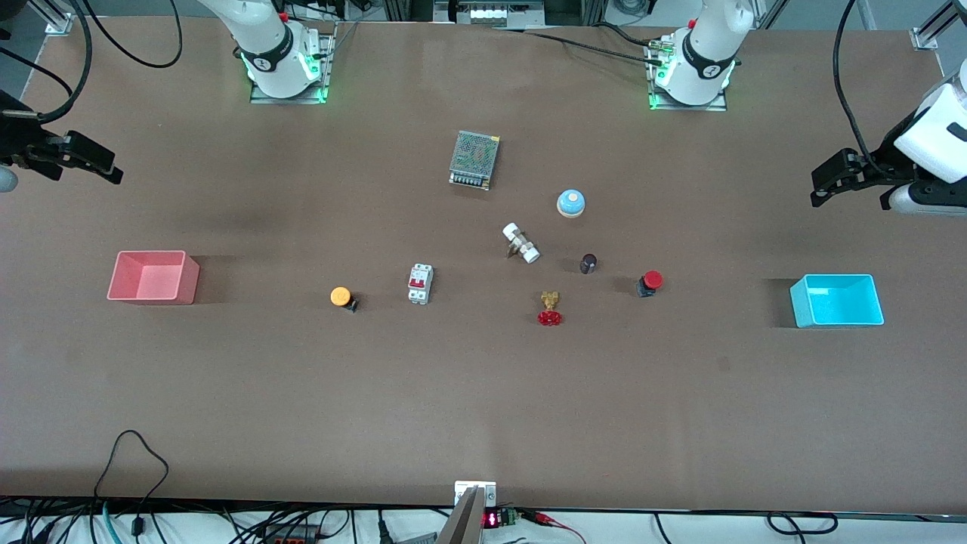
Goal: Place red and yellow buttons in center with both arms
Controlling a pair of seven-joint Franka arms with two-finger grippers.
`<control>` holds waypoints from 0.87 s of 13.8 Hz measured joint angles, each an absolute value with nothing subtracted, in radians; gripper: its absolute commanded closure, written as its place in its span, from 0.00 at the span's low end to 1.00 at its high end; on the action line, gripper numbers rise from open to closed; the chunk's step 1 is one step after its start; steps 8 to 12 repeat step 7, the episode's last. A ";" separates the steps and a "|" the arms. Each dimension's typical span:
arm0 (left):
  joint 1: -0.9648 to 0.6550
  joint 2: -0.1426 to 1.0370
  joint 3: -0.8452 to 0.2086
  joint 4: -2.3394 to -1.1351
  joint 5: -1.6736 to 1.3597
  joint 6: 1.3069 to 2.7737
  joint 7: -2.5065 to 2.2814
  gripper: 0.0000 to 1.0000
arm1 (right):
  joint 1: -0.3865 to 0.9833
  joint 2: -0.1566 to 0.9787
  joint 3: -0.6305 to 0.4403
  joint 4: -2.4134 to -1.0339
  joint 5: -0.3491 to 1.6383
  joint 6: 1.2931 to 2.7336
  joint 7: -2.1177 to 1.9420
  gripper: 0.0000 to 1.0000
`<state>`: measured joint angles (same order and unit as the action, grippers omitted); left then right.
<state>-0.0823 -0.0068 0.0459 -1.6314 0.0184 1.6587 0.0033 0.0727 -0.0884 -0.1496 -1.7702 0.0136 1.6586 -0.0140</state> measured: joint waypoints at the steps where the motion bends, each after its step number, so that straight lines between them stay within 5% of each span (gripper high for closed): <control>1: -0.082 -0.007 0.046 -1.631 0.018 1.659 0.003 0.00 | 0.073 -0.090 -0.152 -1.768 0.014 1.653 -0.014 0.00; 12: -0.083 -0.007 0.046 -1.631 0.018 1.659 0.003 0.00 | 0.075 -0.091 -0.159 -1.764 0.013 1.629 -0.014 0.00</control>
